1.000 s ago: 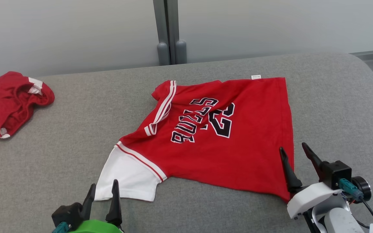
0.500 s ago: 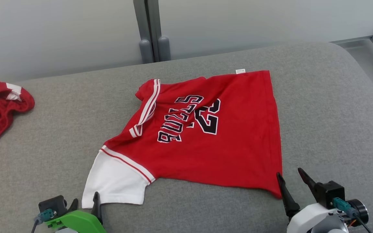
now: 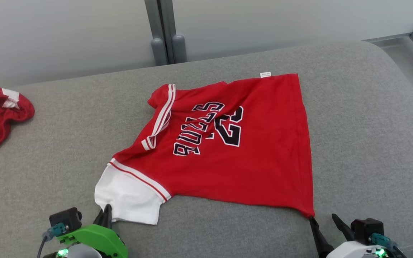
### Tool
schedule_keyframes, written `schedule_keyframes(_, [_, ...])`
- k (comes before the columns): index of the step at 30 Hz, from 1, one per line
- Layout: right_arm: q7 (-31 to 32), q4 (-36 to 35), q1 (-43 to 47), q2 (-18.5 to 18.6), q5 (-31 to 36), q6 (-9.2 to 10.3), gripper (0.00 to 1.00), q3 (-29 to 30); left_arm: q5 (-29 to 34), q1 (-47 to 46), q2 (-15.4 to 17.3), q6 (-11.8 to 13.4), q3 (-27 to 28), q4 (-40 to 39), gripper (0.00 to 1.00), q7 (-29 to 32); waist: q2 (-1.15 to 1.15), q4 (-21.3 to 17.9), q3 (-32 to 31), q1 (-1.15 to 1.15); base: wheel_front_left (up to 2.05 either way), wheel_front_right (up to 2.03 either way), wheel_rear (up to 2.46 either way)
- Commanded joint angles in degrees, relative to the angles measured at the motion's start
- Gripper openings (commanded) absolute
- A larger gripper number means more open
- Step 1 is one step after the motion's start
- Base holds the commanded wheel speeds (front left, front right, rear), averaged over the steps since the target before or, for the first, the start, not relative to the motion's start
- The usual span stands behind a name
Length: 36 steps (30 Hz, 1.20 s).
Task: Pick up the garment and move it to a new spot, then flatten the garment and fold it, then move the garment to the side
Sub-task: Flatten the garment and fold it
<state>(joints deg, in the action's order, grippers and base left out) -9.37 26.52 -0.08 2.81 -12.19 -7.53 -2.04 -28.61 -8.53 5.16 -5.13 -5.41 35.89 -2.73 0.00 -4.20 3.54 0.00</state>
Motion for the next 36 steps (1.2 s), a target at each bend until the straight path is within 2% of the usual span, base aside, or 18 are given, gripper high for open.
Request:
schedule_keyframes(1, [-0.49,0.52,-1.2,0.17,-0.94,0.08,1.0,-0.4,-0.3,0.07,0.55,-0.25,0.14,-1.34,0.0,-0.78,0.0,0.55,0.17,0.0,0.0,0.0,0.0])
schedule_keyframes(9, [-2.27,5.02,-4.98,0.17,-5.03,0.08,1.0,-1.6,0.19,1.12,0.77,-0.11,-0.65,-9.54,0.0,-2.38,0.0,2.56,1.03,0.0,0.0,0.0,0.0])
schedule_keyframes(15, [-1.57,10.29,-6.89,0.02,-4.9,0.05,1.0,-4.87,0.03,2.28,0.77,0.56,-1.09,-13.71,0.0,-1.77,0.0,3.39,1.57,0.0,0.0,0.0,0.0])
schedule_keyframes(16, [-1.23,10.83,-7.07,-0.08,-4.66,0.03,0.78,-5.77,-0.06,2.47,0.78,0.65,-1.14,-14.23,0.0,-1.71,0.0,3.41,1.63,0.0,0.0,0.0,0.0])
schedule_keyframes(17, [-0.96,11.12,-7.13,-0.13,-4.71,0.02,0.51,-6.41,-0.15,2.64,0.77,0.68,-1.16,-14.58,0.0,-1.68,0.0,3.42,1.66,0.0,0.0,0.0,0.0])
schedule_keyframes(23, [-0.91,10.78,-8.04,-0.22,-5.38,-0.12,0.0,-8.31,-1.16,3.35,0.71,0.38,-1.31,-16.68,0.0,-1.55,0.0,3.22,1.73,0.0,0.0,0.0,0.0])
schedule_keyframes(30, [-2.39,4.97,-8.78,0.23,-7.67,0.06,0.0,-6.05,-5.15,2.53,0.01,-0.69,-0.92,-19.88,0.0,-0.99,0.0,2.48,0.97,0.0,0.0,0.0,0.0])
schedule_keyframes(36, [-0.2,-4.9,-8.17,0.21,-10.04,0.05,0.0,-4.75,-11.49,0.81,-0.45,-1.54,-0.35,-24.52,0.0,1.81,0.0,1.38,-0.35,0.0,0.0,0.0,0.0])
